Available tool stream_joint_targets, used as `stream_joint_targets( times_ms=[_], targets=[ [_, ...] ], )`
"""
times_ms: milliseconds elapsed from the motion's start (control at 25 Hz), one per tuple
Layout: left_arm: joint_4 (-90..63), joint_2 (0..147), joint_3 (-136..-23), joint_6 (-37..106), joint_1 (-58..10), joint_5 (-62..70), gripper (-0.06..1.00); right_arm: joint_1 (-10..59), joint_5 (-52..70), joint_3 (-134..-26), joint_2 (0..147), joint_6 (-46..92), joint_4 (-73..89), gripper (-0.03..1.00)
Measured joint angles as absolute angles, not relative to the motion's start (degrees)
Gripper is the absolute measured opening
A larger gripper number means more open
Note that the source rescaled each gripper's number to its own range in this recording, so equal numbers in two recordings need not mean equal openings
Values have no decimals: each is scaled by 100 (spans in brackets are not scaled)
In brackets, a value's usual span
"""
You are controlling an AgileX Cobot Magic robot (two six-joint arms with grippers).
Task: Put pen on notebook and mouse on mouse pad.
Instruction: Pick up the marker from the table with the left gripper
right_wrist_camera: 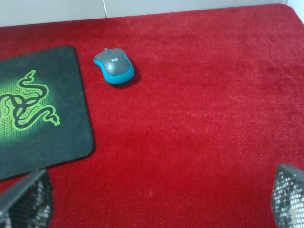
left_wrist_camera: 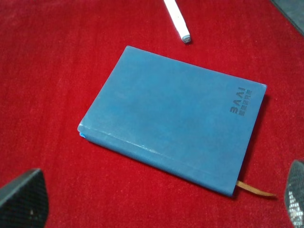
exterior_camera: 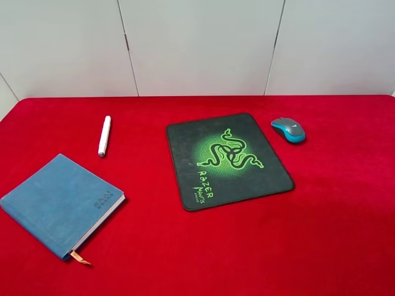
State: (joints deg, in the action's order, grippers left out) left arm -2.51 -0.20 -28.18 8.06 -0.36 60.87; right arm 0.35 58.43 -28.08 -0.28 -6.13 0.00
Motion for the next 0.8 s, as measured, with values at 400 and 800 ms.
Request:
stream_joint_targets(
  times_ms=[400, 800],
  targets=[
    [-251, -20, -2818, 806, -36, 6087, 100, 35, 5843, -2808, -28, -613, 0, 100],
    [-251, -20, -2818, 800, -36, 6087, 99, 35, 5843, -2808, -28, -613, 0, 100]
  ],
)
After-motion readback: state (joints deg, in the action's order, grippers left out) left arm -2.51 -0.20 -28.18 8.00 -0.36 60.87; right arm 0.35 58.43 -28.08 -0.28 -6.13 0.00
